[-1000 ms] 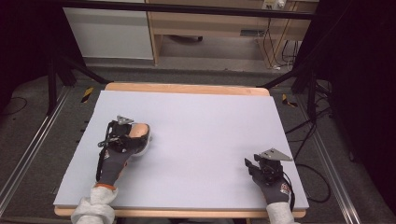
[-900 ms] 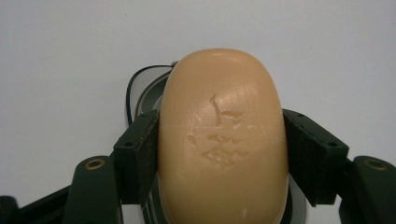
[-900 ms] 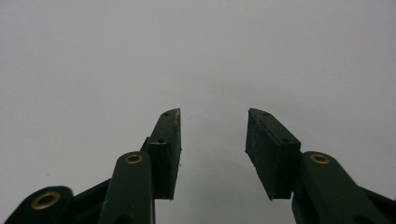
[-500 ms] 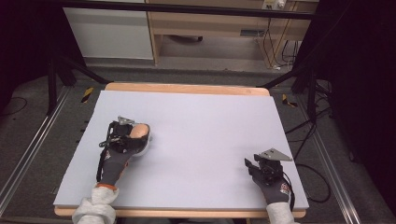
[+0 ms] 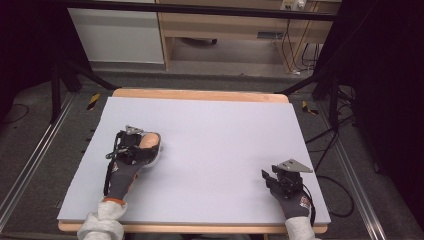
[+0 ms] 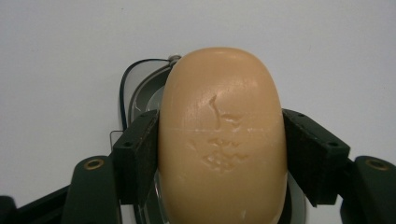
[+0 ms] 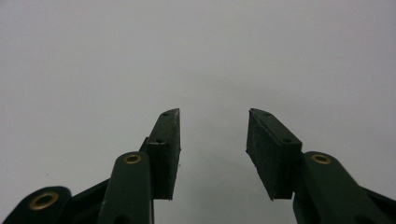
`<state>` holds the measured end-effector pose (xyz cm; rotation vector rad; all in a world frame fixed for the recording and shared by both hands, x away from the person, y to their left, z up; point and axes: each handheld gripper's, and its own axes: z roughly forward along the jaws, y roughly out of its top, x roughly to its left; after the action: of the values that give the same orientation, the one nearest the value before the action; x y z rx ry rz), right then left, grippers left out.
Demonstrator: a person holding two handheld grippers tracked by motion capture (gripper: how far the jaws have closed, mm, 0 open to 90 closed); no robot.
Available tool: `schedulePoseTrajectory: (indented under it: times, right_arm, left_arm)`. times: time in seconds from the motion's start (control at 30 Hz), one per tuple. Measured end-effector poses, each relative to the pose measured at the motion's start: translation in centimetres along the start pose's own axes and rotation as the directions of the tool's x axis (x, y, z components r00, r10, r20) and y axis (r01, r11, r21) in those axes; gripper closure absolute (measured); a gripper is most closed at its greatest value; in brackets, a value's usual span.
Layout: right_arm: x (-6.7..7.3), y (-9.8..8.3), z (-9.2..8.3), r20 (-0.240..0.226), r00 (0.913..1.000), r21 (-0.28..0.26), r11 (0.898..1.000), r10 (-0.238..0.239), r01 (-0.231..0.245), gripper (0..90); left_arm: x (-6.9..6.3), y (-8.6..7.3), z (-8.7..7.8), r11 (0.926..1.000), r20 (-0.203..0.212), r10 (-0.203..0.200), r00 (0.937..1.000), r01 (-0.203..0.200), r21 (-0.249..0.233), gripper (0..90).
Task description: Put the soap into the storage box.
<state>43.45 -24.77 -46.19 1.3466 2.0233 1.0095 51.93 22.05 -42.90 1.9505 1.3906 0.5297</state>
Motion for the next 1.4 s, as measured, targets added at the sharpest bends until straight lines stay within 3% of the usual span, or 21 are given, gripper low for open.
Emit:
schedulePoseTrajectory:
  times: [0.5,0.57,0.8,1.1,1.4]
  right_arm:
    - [0.0,0.0,0.0,-0.001,1.0000,0.000,1.000,0.002,-0.002,54.5]
    - [0.0,0.0,0.0,-0.001,1.0000,-0.001,1.000,0.000,0.000,54.5]
    - [0.0,0.0,0.0,0.003,0.9999,-0.005,1.000,-0.010,0.010,54.5]
    - [0.0,0.0,-0.1,0.006,1.0000,-0.016,1.000,-0.001,0.002,53.2]
    - [-0.2,-0.1,-0.1,0.017,0.9998,-0.022,1.000,0.006,-0.005,49.1]
  left_arm:
    - [0.0,-0.1,-0.3,0.9999,-0.015,0.008,0.9999,-0.008,-0.010,30.7]
    - [-0.1,0.0,-0.6,0.9996,0.003,0.007,1.0000,-0.007,-0.027,31.4]
    - [-0.3,0.3,-1.4,0.9988,0.005,0.027,0.9996,-0.026,-0.041,30.4]
    - [-0.6,0.1,-3.0,0.9930,0.047,0.047,0.9978,-0.041,-0.111,29.7]
    - [-0.3,-1.7,-4.7,0.9851,0.069,0.073,0.9949,-0.061,-0.161,27.6]
